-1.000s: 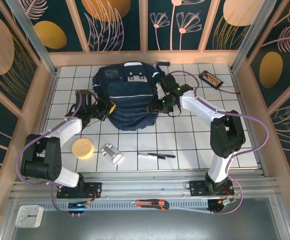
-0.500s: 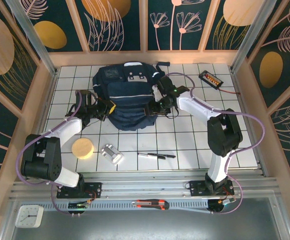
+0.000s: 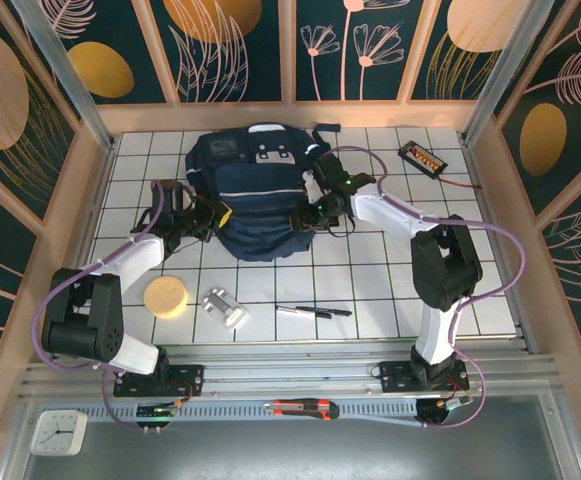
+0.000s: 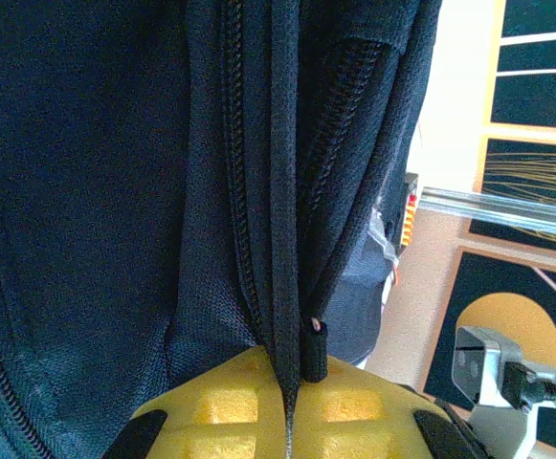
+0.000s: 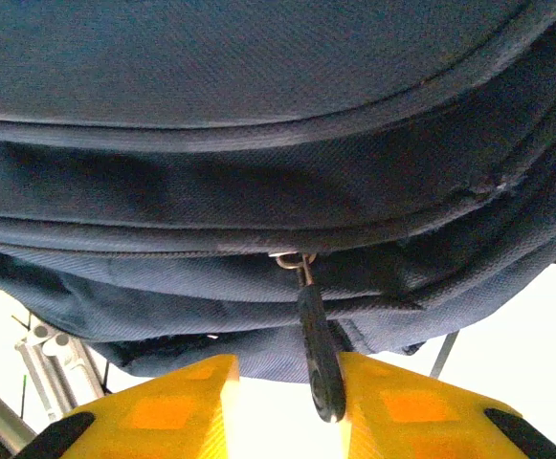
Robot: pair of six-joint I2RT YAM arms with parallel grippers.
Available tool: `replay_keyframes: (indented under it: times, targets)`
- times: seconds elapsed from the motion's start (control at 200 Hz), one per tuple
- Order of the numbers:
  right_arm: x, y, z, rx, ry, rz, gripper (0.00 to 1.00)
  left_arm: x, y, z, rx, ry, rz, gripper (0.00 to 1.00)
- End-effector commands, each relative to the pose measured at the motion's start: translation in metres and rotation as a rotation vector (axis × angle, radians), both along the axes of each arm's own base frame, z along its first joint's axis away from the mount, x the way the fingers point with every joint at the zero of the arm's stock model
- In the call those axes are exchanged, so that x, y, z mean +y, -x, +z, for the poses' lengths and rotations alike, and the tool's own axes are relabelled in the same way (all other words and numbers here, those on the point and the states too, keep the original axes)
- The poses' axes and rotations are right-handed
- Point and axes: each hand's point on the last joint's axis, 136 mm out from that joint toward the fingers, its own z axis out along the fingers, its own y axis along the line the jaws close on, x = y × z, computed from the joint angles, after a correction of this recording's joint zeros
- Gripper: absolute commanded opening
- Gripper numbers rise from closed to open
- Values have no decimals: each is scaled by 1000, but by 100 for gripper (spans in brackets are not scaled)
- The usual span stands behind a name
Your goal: Pack the student bag
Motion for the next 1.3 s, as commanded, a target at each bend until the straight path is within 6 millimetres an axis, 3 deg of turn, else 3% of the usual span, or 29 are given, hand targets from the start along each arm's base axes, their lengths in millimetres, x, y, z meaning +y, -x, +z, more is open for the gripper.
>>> replay_keyframes:
  times: [0.0,0.18,0.375,0.591,0.621,0.706,0.891,0.936,0.946,0.986,1.156,1.296]
  targets:
    - [-4,-5,-12,15,27,-31,26,6,-9,21,-67,7,23,0]
    - [-8,-13,-12,-5,43,-68,0,5,-10,20,-62,7,20,0]
    - [-17,-12,-4,-34,72,-78,0,6,-12,19,-62,-12,13,0]
    - [-45,-2,-8,-50,162,-114,0,33,-20,17,-66,-73,50,0]
    - [-60,-9,-10,-46,176,-154,0,37,-22,17,-67,-80,53,0]
    - [-67,-14,-7,-58,184,-172,0,46,-27,16,-67,-91,63,0]
    - [-35,-14,13,-85,90,-106,0,52,-46,21,-92,-85,61,0]
    - [-16,-6,16,-90,76,-59,0,52,-49,14,-80,-87,57,0]
    - [-12,-4,17,-93,74,-50,0,52,-56,23,-102,-85,56,0]
    - [3,0,20,-100,68,-21,0,52,-64,26,-114,-83,46,0]
    - [39,3,23,-100,70,28,0,52,-78,35,-140,-100,26,50]
    - [55,-7,37,-117,46,29,0,54,-65,38,-138,-130,15,74]
